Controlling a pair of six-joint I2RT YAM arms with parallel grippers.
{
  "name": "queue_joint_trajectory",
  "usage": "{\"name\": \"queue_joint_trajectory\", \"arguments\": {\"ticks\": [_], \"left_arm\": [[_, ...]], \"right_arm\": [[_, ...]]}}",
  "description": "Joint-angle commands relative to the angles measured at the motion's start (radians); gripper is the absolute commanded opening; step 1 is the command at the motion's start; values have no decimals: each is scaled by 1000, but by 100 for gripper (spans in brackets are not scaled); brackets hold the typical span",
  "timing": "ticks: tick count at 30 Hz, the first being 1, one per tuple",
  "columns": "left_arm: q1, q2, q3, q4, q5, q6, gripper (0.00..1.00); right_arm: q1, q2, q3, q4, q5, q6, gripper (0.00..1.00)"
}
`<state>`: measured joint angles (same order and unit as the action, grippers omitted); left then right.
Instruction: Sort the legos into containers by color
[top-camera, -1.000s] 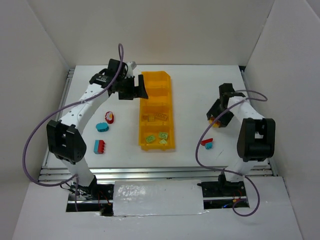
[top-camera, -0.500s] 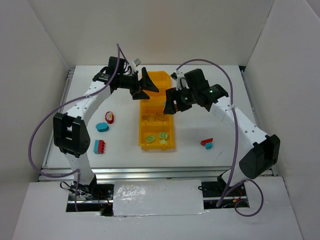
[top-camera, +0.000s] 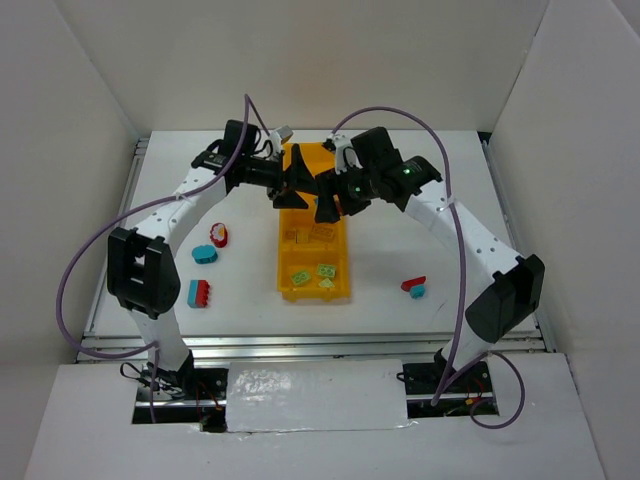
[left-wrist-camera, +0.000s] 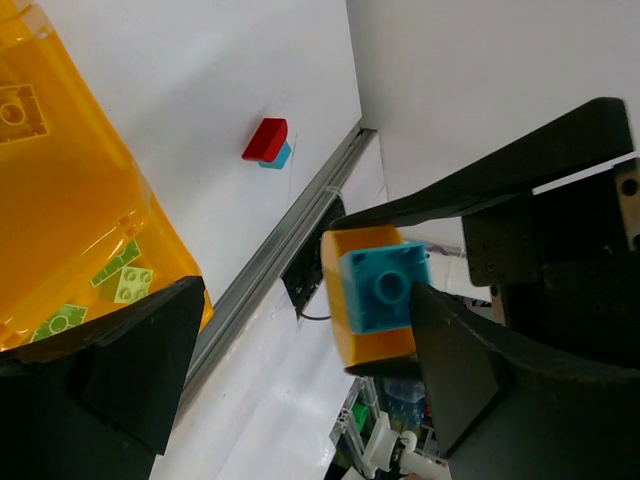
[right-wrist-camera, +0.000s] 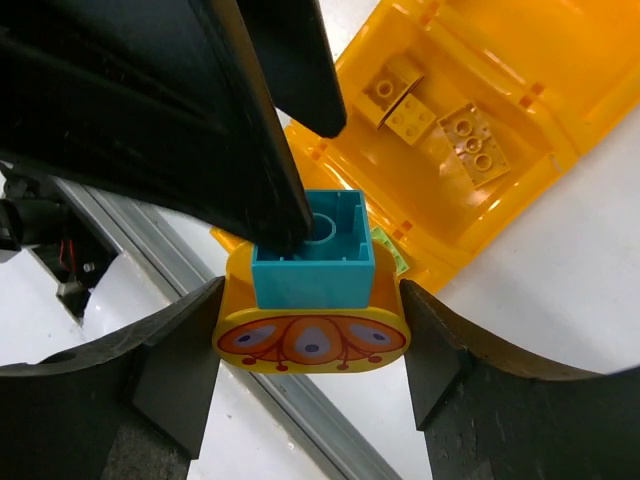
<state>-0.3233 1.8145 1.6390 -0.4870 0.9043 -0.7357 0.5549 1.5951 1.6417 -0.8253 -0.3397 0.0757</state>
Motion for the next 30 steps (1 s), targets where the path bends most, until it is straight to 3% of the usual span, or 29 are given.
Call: {"name": "queue_joint_trajectory", "arguments": {"ticks": [1, 7, 11, 22, 27, 30], "left_arm": [[-20, -11, 38, -18, 47, 29, 96], [-22, 0, 38, -18, 51, 33, 90], [-31, 11, 38, -18, 58, 35, 76], [-40, 20, 41, -24, 64, 42, 68], [-40, 19, 44, -2, 88, 32, 64], [-43, 12, 36, 31, 114, 22, 70]], "right_arm": [[14, 35, 64, -5, 31, -8, 1], [31, 34, 59, 11, 73, 7, 3], [45, 25, 61, 60, 126, 29, 5], [48, -3, -5, 198, 199, 99, 4], [48, 87, 61, 132, 243, 128, 5], [50, 149, 148, 51, 267, 139, 6]]}}
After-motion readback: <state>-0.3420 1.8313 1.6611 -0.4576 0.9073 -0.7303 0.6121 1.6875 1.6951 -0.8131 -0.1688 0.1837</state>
